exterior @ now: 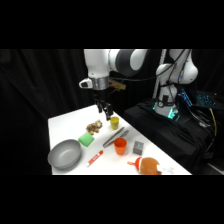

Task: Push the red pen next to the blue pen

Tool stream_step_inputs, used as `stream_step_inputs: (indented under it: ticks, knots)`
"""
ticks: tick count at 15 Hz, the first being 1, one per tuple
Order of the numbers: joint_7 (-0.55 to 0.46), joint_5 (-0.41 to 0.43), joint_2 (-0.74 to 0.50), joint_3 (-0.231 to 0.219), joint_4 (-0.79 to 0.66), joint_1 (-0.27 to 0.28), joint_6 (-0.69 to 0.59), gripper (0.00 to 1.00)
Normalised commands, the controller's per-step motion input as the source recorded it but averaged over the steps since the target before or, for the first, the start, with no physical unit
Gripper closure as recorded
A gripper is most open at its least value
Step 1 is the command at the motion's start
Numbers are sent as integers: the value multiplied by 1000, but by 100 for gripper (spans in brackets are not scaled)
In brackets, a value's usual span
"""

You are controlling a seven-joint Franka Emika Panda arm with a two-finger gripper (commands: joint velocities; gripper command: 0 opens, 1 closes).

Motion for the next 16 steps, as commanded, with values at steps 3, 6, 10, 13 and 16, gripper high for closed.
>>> stream_step_inputs:
  ticks: [3,6,10,13,16]
  knots:
    - [-26,-3,69,13,69,-27,20,0]
    - [-61,-24,248,-4,248,-44,74,0]
    - [-99,-26,372,-16,403,-58,84,0]
    - [-146,-36,360,-19,398,-65,102,0]
    - [-182,28,300,8,315,-72,134,0]
